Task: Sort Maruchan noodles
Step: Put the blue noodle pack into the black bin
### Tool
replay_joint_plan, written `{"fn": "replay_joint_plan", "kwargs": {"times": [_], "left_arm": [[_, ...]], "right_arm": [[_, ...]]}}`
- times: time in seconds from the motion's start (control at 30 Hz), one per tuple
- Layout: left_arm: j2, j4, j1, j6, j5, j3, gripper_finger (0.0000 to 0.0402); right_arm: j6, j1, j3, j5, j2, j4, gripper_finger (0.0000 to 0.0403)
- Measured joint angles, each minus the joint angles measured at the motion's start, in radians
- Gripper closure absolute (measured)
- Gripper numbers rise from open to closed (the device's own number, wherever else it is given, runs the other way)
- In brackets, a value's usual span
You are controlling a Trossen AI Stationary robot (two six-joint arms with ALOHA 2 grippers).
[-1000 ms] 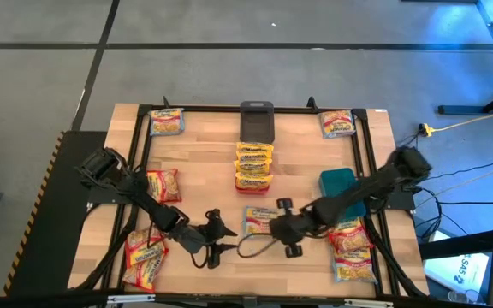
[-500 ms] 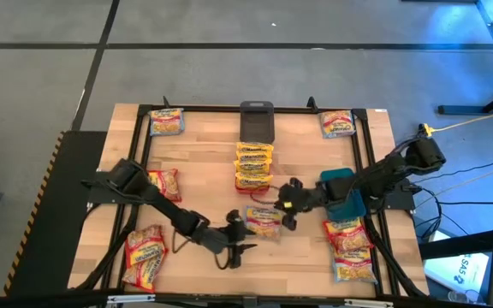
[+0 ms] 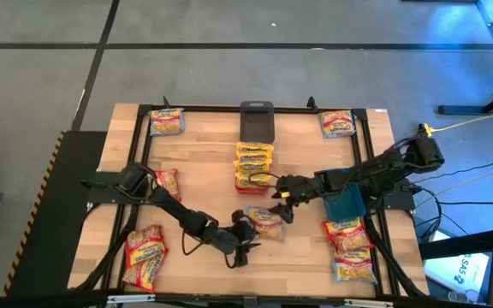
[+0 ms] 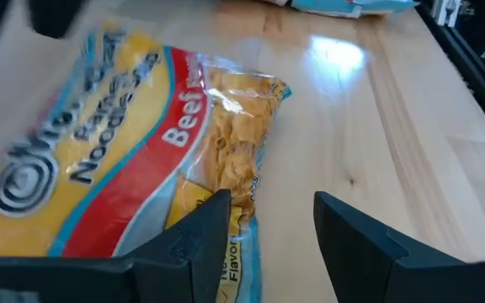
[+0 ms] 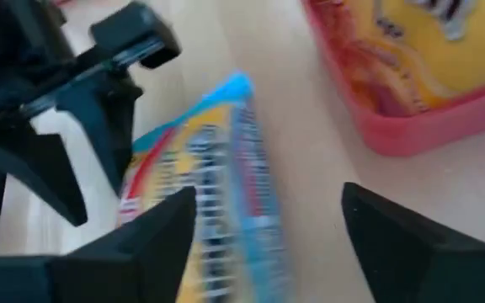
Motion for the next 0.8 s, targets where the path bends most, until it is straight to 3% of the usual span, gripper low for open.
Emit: {"fn": "replay_joint_plan", "kwargs": {"times": [0.17, 0.47, 0.8], "left_arm": [[0.007, -0.032, 0.001, -0.007, 0.013, -0.006, 0.0232], [0.007, -0.025, 0.001, -0.007, 0.011, -0.006, 0.0232], [0.007, -0.021, 0.001, -0.006, 0.009, -0.006, 0.0232]], "right_arm": [[0.032, -0.042, 0.000, -0.069, 0.000, -0.003, 0.0089], [0.070, -0.047, 0.025, -0.180, 0.000, 0.011, 0.0084], [0.155, 0.011, 0.095, -0.157, 0.000, -0.042, 0.0084]]}}
